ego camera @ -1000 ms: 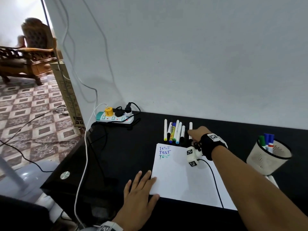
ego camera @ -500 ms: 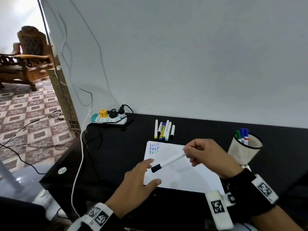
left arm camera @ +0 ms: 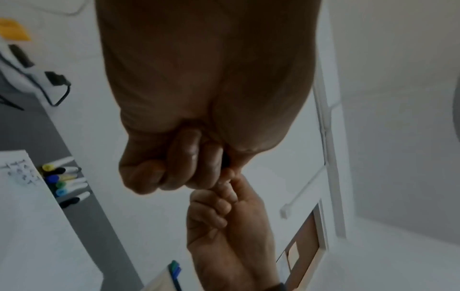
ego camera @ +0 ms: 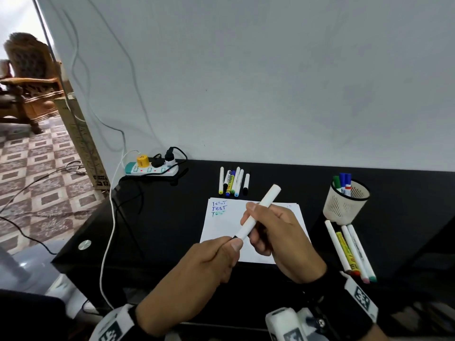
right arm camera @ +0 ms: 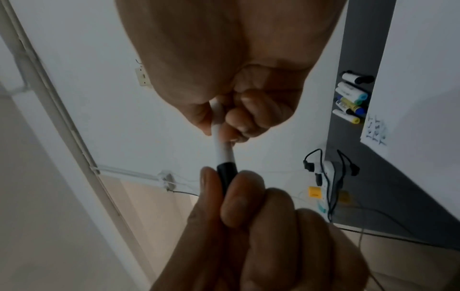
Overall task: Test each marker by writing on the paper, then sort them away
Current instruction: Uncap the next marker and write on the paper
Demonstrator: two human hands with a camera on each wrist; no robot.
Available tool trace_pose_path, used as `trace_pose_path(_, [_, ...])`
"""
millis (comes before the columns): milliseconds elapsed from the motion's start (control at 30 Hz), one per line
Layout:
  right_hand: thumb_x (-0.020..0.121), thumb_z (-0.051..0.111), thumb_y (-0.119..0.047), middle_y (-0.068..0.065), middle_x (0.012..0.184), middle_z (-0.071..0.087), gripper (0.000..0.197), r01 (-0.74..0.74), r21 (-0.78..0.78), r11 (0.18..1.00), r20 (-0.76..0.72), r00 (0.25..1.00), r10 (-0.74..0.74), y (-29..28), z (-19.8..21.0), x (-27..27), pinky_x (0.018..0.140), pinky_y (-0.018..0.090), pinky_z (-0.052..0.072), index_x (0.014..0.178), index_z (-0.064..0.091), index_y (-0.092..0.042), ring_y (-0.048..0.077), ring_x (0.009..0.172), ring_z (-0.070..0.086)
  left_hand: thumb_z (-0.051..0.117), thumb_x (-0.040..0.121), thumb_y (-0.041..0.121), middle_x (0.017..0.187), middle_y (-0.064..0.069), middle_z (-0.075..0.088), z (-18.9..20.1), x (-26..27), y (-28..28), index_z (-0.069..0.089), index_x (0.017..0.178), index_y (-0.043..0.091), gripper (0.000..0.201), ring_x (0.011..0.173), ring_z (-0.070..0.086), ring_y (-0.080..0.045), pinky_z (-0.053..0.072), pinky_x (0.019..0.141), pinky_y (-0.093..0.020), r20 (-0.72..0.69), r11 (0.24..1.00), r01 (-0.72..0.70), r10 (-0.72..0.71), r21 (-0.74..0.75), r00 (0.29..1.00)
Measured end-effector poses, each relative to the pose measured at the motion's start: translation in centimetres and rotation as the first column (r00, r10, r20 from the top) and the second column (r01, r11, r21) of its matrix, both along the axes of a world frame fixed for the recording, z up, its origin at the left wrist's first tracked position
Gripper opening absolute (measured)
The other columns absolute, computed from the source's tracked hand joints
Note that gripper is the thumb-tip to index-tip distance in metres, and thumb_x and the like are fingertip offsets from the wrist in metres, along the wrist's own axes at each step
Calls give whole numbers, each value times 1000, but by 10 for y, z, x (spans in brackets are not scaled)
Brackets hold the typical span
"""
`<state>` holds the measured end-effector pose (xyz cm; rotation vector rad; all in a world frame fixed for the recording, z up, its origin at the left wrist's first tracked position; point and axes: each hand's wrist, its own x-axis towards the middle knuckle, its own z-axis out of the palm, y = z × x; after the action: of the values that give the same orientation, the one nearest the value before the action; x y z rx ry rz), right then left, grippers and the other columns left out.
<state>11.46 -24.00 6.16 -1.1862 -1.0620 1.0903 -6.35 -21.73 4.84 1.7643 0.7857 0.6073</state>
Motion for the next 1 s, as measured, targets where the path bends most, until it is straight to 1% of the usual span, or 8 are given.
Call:
trace_pose_path(67, [105, 48, -18, 6, 50, 41, 42, 79, 45, 996, -122, 990, -72, 7, 2, 3, 39, 20, 24, 68, 65, -9, 12, 40, 32, 45, 96, 54, 58, 0, 33, 4, -3, 1, 43, 71, 14, 47, 55, 25, -16, 26, 53, -26, 111, 987, 84, -69, -134, 991])
trace_pose_path(200, [105, 46, -20, -4, 48, 35, 44, 460, 64, 886, -485, 790, -375, 31, 14, 76, 37, 17, 15, 63, 57, -17, 6, 36, 25, 49, 90, 48, 54, -4, 28, 2, -30, 5, 41, 69, 12, 42, 50, 22, -17, 26, 51, -25, 257, 916, 135, -37, -378, 966])
trace_pose_path(367, [102, 60, -19, 2, 66, 60, 15, 398, 85, 914, -390, 857, -337, 54, -3, 91, 52, 20, 48, 92, 67, -10, 10, 57, 57, 53, 93, 43, 63, 1, 47, -36, -39, 33, 45, 75, 16, 34, 58, 41, -15, 38, 60, -37, -97, 986, -163, 159, -32, 983])
trace_pose_path(467, [95, 67, -6, 4, 73, 62, 6, 326, 17, 945, -299, 904, -306, 81, -36, 63, 59, 22, 50, 93, 70, -10, 12, 63, 57, 56, 94, 31, 82, 8, 61, -67, -25, 63, 43, 84, 22, 19, 73, 55, -8, 49, 76, -38, -163, 952, -224, 260, 211, 952])
trace_pose_path(533, [93, 70, -7, 5, 71, 62, 4, 319, -57, 946, -216, 921, -323, 102, -58, 42, 58, 23, 48, 89, 71, -8, 13, 62, 56, 54, 94, 30, 96, 13, 60, -86, -14, 86, 47, 95, 29, 8, 93, 55, -7, 44, 93, -42, -257, 919, -205, 299, 336, 919])
trace_pose_path(667, [92, 70, -15, 4, 66, 68, 11, 331, -124, 935, -45, 940, -339, 144, -99, 10, 57, 25, 48, 83, 72, -9, 15, 62, 59, 57, 93, 30, 104, 21, 49, -121, -9, 110, 49, 123, 28, 31, 112, 45, -4, 26, 109, -35, -348, 892, -177, 336, 416, 875])
trace_pose_path(833, [88, 70, -28, 1, 74, 76, 14, 340, -68, 938, 304, 902, -306, 170, -122, 3, 77, 35, 58, 81, 72, -16, 14, 70, 71, 57, 94, 31, 116, 23, 43, -133, -11, 113, 46, 134, 30, 41, 125, 27, 8, 8, 104, -21, -327, 869, -162, 340, 468, 882])
trace_pose_path(1000, [85, 67, -27, -1, 71, 72, 15, 334, -22, 942, 422, 857, -294, 175, -140, 1, 68, 27, 48, 74, 65, -17, 14, 72, 68, 56, 95, 33, 121, 23, 43, -138, -12, 117, 44, 136, 30, 43, 137, 21, 4, 7, 105, -21, -328, 854, -149, 344, 498, 880])
